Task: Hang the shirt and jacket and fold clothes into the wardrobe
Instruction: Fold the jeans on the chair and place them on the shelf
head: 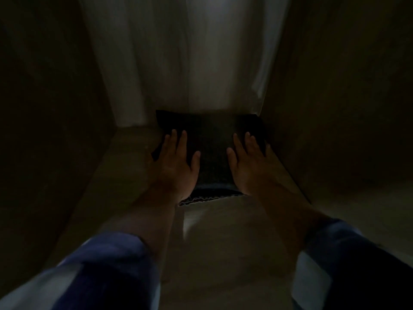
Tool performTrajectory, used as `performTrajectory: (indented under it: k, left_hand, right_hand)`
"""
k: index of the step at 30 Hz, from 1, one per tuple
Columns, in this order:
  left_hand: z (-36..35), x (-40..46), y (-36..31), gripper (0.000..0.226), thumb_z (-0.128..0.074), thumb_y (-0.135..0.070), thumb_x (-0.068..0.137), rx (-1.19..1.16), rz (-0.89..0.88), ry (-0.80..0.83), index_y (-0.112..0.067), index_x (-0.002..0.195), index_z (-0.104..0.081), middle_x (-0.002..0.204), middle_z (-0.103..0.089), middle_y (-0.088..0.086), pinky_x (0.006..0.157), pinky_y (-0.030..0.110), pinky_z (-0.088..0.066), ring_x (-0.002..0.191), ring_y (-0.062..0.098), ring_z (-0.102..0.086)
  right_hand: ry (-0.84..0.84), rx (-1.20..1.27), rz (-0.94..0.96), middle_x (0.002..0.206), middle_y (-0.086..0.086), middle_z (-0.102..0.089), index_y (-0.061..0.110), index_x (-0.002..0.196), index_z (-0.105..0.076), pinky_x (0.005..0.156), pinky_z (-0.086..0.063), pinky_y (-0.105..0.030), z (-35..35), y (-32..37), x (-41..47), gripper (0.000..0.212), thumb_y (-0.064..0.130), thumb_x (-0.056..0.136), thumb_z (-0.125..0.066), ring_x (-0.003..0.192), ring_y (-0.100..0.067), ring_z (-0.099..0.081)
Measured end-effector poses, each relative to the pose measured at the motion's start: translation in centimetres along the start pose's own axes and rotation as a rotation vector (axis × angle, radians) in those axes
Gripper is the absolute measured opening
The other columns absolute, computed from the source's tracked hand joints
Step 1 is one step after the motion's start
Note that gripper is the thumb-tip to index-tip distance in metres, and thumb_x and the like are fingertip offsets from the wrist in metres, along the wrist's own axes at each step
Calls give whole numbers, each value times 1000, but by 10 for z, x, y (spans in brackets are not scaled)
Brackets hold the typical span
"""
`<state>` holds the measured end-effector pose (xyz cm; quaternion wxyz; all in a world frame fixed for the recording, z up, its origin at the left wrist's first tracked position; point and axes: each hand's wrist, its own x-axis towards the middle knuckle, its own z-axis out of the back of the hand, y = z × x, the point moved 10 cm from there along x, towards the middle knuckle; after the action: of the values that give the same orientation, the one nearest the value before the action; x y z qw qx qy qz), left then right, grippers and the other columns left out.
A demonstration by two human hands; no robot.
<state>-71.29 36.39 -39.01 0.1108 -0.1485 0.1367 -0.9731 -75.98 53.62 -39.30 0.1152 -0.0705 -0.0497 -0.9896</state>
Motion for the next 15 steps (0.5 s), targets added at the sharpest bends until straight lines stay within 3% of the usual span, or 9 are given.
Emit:
performTrajectory:
  k: [5,11,15]
  left_hand:
    - [4,-22,2,65,-18,-51,98,90,24,101,-22,152,6,160,9,0,117,52,-5,147,15,3]
    - [33,-80,2,68,-17,-52,97,327,-16,389,-18,153,3,160,8,1,117,50,2,147,16,4]
    - [81,-144,-8,69,-25,-51,96,301,-15,417,-13,151,-11,158,-15,8,115,50,-9,144,22,-18]
  right_hand:
    - [62,-26,-5,161,-7,3,22,153,0,118,3,-48,0,1,-15,56,42,102,-10,148,-20,4]
    - [204,-81,-3,161,-10,2,17,153,0,117,8,-47,15,7,-82,58,42,102,-10,149,-21,3]
    - [281,-80,56,161,-13,3,18,153,-1,116,7,-51,53,30,-153,59,45,101,-9,148,-25,4]
